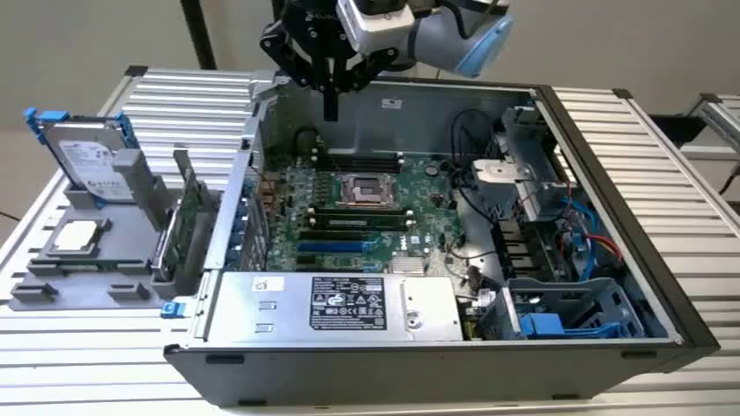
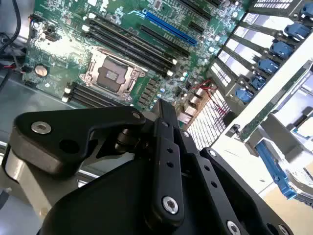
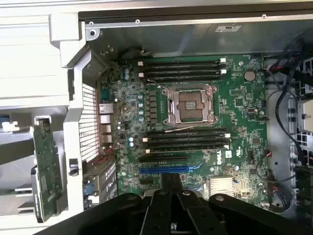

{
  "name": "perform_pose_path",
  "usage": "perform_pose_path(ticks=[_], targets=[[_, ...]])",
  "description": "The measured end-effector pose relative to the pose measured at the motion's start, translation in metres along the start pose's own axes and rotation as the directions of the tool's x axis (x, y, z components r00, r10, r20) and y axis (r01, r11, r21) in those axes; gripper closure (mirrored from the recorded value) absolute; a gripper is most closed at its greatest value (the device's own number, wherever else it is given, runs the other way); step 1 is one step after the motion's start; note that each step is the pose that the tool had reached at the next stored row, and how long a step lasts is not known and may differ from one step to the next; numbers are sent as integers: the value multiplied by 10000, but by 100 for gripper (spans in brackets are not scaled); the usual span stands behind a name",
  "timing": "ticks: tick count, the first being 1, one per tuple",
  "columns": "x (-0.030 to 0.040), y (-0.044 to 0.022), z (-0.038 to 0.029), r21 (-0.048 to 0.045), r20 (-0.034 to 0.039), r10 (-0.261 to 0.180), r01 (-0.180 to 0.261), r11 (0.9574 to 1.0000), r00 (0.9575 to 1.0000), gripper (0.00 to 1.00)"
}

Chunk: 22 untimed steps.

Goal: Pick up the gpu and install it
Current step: 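Reach for the gpu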

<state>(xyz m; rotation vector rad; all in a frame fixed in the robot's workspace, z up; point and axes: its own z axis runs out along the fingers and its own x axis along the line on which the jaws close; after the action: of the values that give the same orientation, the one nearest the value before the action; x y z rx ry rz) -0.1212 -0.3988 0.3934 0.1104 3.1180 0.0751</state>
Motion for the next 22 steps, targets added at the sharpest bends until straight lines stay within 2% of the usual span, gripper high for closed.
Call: perform_pose_path(ticks=[12, 22], targets=[[6, 0, -11, 2, -1, 0, 0, 10000, 10000, 100], [71, -5, -13, 0, 0, 0, 0, 10000, 10000, 100]])
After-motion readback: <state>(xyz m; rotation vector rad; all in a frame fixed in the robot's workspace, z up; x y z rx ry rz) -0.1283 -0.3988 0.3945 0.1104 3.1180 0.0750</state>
